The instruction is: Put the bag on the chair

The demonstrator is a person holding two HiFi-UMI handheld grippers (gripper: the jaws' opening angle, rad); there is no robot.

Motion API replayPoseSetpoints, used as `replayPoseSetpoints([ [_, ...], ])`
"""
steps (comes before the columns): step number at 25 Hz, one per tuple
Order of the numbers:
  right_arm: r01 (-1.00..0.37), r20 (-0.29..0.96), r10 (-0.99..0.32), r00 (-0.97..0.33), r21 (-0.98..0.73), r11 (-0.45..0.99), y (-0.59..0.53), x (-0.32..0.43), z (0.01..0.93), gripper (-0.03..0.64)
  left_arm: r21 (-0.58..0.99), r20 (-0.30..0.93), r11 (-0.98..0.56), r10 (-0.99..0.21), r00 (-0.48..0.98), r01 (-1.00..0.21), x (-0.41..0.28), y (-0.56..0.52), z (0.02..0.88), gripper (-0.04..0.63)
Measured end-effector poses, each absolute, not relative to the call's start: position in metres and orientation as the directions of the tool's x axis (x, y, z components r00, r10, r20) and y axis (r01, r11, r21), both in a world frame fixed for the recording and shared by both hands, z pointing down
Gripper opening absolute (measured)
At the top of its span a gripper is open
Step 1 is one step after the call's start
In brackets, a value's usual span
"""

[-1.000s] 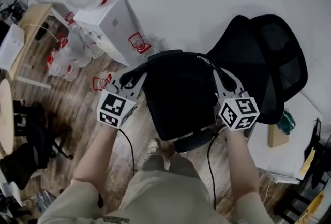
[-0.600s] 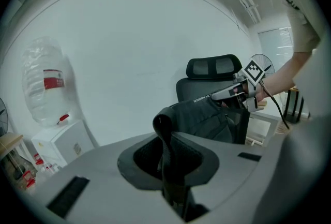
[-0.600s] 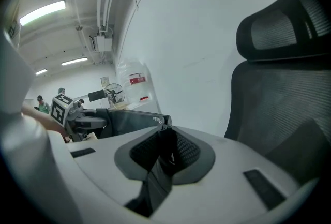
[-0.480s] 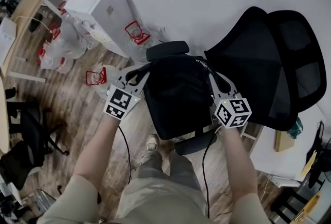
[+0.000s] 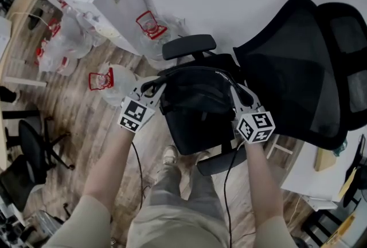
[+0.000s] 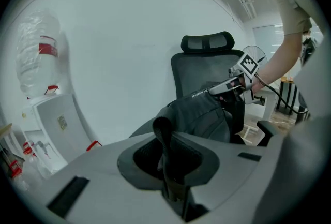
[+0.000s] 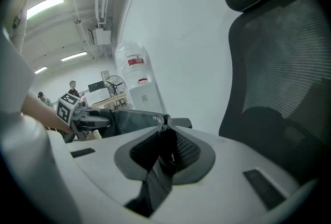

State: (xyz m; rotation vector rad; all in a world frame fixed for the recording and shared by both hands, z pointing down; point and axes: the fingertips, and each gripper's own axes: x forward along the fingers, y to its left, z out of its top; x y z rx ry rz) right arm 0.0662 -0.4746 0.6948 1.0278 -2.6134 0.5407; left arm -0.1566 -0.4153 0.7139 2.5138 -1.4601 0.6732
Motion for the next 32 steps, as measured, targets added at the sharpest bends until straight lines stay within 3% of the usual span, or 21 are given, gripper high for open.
replayPoseSetpoints([
  [10, -0.698, 0.463, -0.550, -0.695, -0.251, 0.670, -0.447, 0.068, 0.782, 0.063, 0.001, 0.556, -0.488, -0.725, 0.406, -0.873, -0.160, -0.394, 0.807, 0.061],
  [14, -0.704, 0.471, -0.547, -0.692, -0.275, 0.655, -0.445, 0.073, 0.795, 0.066, 0.053, 0.539, -0.457, -0.736, 0.411, -0.888, -0.163, -0.395, 0.819, 0.061],
  [18, -0.712, 0.492, -0.531, -0.690, -0.332, 0.618, -0.440, 0.080, 0.801, 0.111, 0.108, 0.553, -0.432, -0.723, 0.415, -0.895, -0.163, -0.385, 0.824, 0.064],
  [19, -0.713, 0.492, -0.529, -0.692, -0.351, 0.607, -0.438, 0.082, 0.799, 0.139, 0.121, 0.561, -0.424, -0.716, 0.414, -0.898, -0.163, -0.381, 0.825, 0.085],
  [21, -0.716, 0.496, -0.527, -0.690, -0.362, 0.597, -0.434, 0.082, 0.791, 0.186, 0.153, 0.577, -0.412, -0.701, 0.419, -0.899, -0.162, -0.374, 0.825, 0.227],
  [22, -0.719, 0.503, -0.525, -0.686, -0.357, 0.597, -0.431, 0.082, 0.786, 0.209, 0.164, 0.581, -0.410, -0.695, 0.424, -0.897, -0.160, -0.371, 0.823, 0.256],
  [25, -0.720, 0.527, -0.512, -0.678, -0.337, 0.606, -0.424, 0.077, 0.768, 0.273, 0.168, 0.580, -0.410, -0.694, 0.426, -0.896, -0.157, -0.363, 0.814, 0.290],
  [28, -0.698, 0.524, -0.491, -0.696, -0.333, 0.634, -0.413, 0.068, 0.744, 0.293, 0.164, 0.569, -0.405, -0.706, 0.422, -0.899, -0.156, -0.356, 0.799, 0.345],
  [32, -0.688, 0.504, -0.495, -0.708, -0.335, 0.644, -0.405, 0.064, 0.702, 0.302, 0.153, 0.548, -0.432, -0.712, 0.440, -0.889, -0.153, -0.347, 0.767, 0.348],
])
